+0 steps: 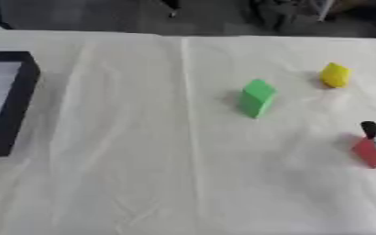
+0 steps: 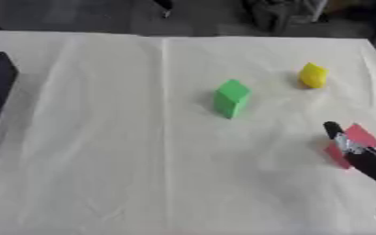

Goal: Pick up the objects with one hand, pass them to the other hand, and then place them into the box on the other side of the table.

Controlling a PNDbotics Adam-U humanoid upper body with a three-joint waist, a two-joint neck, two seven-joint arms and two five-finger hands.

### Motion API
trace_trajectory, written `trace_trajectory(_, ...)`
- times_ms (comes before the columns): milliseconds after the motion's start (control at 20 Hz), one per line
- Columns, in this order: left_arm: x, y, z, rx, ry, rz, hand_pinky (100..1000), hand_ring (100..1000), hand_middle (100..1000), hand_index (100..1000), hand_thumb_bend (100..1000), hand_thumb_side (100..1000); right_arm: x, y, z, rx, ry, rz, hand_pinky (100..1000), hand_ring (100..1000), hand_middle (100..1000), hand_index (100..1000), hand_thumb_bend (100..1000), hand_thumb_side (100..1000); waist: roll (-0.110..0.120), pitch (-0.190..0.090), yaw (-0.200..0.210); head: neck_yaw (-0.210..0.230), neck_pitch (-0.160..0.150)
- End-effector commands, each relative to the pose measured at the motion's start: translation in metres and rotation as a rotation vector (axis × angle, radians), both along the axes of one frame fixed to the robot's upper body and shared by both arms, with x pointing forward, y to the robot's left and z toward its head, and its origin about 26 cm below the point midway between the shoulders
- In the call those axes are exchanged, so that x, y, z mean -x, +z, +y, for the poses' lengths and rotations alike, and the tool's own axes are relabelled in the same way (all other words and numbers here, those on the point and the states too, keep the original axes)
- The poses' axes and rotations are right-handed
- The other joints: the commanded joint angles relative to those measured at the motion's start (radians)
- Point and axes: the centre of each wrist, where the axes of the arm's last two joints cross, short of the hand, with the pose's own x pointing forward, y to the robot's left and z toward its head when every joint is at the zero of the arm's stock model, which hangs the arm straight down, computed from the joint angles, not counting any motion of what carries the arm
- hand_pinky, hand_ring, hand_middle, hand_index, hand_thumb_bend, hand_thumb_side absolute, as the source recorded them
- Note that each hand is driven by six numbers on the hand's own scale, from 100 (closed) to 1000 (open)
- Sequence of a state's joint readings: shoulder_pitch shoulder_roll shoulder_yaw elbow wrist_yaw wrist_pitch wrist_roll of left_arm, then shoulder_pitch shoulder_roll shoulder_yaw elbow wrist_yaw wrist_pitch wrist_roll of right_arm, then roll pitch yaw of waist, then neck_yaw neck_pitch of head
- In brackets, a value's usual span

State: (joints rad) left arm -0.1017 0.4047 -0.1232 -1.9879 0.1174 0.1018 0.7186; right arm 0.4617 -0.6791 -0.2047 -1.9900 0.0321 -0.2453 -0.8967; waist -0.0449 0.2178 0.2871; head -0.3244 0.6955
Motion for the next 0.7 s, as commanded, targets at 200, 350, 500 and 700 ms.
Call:
trace_trajectory(200, 0.001, 0.004, 0.004, -0.018, 0.016, -0.015, 832, 372, 732, 845, 805, 580, 0.001, 0.026, -0.019, 0.08, -0.021, 0.092, 828, 825, 850, 856, 702, 336, -0.003, -0.01, -0.005, -0.12, 0.018)
trace_trajectory(350, 0.002, 0.004, 0.005, -0.021, 0.018, -0.012, 832, 372, 732, 845, 804, 580, 0.003, 0.037, -0.028, 0.102, -0.029, 0.199, 835, 840, 870, 870, 707, 340, -0.003, -0.01, -0.009, -0.15, 0.018)
trace_trajectory(500, 0.002, 0.003, 0.005, -0.025, 0.02, -0.007, 832, 372, 732, 845, 803, 580, 0.002, 0.048, -0.034, 0.113, -0.003, 0.309, 838, 848, 878, 877, 714, 329, -0.004, -0.009, -0.014, -0.156, 0.015)
trace_trajectory(700, 0.002, 0.004, 0.006, -0.033, 0.018, -0.009, 833, 372, 732, 842, 803, 580, -0.002, 0.059, -0.038, 0.144, 0.052, 0.504, 852, 870, 897, 888, 708, 380, -0.005, -0.005, -0.017, -0.141, 0.009)
